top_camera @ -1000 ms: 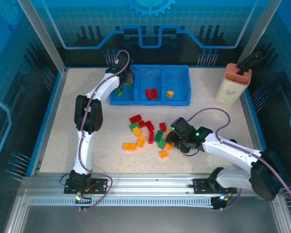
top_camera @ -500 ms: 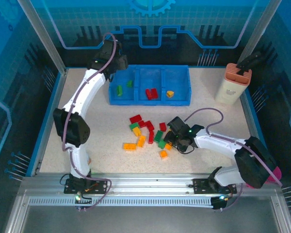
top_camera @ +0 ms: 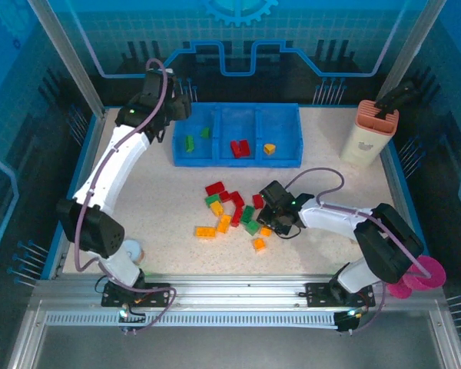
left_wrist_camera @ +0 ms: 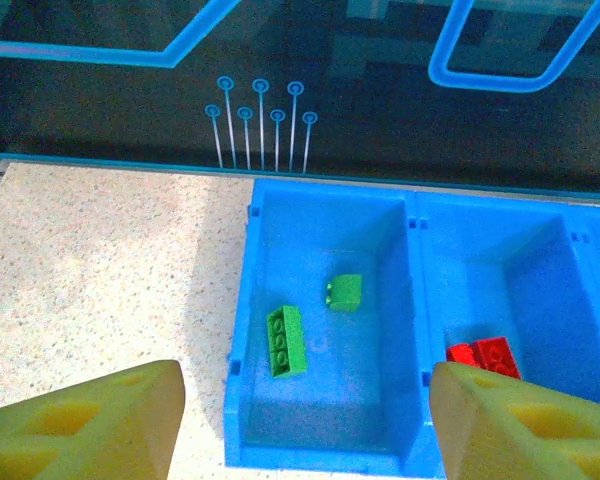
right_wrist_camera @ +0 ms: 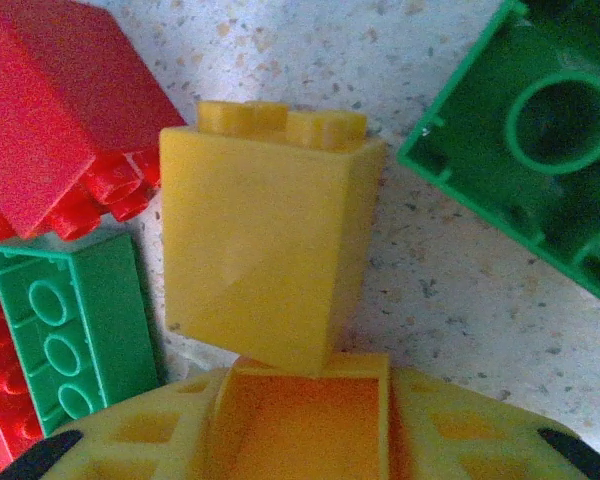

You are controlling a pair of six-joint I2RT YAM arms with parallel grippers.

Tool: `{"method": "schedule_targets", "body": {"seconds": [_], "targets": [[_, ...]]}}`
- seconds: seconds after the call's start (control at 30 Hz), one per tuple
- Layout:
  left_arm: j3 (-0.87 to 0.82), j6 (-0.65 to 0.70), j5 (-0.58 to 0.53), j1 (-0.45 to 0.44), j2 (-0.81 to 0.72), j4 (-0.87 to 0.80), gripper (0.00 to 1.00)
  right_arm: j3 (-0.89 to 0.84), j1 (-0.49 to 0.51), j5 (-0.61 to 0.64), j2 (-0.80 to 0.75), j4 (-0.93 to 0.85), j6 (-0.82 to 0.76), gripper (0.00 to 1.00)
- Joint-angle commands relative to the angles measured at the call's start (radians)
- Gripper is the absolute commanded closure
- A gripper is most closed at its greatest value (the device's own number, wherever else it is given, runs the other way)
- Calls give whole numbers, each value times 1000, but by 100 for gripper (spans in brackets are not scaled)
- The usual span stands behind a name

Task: Sort the legos into containers by color
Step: Pick up the lego from the bottom-center of the table, then place the lego in the container.

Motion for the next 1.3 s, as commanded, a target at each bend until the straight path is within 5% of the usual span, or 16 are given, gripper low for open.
{"method": "schedule_targets", "body": {"seconds": [0.0, 0.4, 0.6, 0.83, 1.27], "targets": [[-53, 10, -24, 13, -70, -19, 33, -7, -5, -2, 48, -101, -67, 74], [-327, -51, 28, 16, -342, -53, 32, 380, -35, 161, -34, -490, -666, 81], [-475, -18, 97, 16, -505, -59, 27, 583, -182, 182, 24, -434, -925, 78], [-670, 137, 335, 16, -723, 61, 12, 817, -338, 70, 285, -292, -1067, 78], [-726, 182, 327, 15, -735, 75, 10, 1435, -440, 146, 859, -391, -1167, 76]]}}
